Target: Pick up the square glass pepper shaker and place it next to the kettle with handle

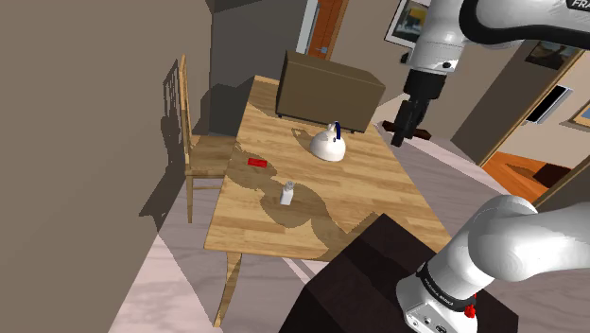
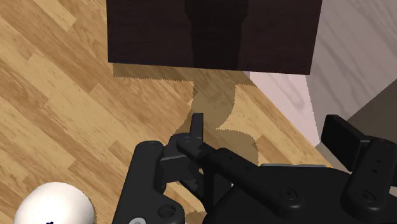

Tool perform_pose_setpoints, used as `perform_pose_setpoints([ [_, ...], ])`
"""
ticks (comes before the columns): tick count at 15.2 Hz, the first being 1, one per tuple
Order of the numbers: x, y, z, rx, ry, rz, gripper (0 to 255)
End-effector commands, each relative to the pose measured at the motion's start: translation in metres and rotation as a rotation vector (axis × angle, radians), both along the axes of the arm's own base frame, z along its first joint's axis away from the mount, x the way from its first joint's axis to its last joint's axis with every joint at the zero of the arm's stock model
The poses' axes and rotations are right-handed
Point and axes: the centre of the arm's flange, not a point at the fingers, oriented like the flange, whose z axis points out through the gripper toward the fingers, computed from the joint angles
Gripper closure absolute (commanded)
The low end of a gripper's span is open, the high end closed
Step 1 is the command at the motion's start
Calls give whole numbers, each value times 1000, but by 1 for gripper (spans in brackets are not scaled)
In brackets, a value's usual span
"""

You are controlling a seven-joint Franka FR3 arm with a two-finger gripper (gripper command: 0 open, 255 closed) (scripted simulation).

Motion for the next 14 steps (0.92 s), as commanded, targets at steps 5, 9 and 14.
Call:
perform_pose_setpoints([
  [5,27,6,-42,0,-25,-1,0],
  [9,55,11,-83,0,-51,-1,0],
  [14,91,18,-134,-1,-83,-2,0],
])
